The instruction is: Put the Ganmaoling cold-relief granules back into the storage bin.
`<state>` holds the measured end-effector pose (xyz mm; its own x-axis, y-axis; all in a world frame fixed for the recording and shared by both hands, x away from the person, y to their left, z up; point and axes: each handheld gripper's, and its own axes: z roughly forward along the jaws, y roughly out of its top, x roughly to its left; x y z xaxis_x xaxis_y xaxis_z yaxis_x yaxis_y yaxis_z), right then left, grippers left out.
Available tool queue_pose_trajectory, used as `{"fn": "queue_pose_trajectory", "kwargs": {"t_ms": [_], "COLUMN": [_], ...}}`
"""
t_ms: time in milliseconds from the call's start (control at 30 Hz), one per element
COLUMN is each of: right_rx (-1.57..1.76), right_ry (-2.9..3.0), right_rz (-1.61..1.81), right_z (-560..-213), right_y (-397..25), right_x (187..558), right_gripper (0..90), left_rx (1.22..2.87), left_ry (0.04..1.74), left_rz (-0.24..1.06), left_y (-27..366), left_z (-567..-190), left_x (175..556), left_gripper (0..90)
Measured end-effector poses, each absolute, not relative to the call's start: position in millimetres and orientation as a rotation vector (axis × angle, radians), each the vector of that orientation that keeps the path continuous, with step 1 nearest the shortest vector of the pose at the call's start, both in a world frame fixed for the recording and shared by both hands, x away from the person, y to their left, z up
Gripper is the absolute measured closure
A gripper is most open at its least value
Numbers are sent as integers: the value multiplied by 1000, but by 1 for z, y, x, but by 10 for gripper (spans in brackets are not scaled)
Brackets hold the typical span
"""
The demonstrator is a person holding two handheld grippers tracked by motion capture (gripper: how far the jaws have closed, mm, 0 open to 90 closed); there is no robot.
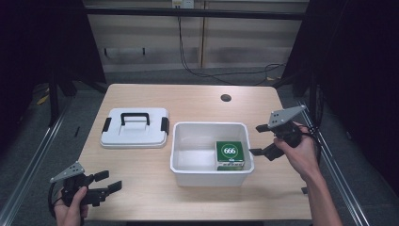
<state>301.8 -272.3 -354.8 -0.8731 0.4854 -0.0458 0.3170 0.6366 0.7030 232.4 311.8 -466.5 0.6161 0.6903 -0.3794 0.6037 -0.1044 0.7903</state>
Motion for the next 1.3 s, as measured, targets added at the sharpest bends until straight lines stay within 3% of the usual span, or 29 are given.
{"fn": "queue_pose_trajectory", "kwargs": {"t_ms": [400,1300], "right_rx": [779,995], "right_ry": [2537,2480], "right_rz": [1112,1062], "right_z": [-365,-429], "right_y": [-300,-336], "right_x": [284,258], "right_gripper": [154,149], "left_rx": [1788,1783], "left_ry": [1055,1046], "left_rz": [102,113], "left_y": [311,312], "left_z": [-466,-465], "left_x": [233,232], "left_gripper": [163,163]}}
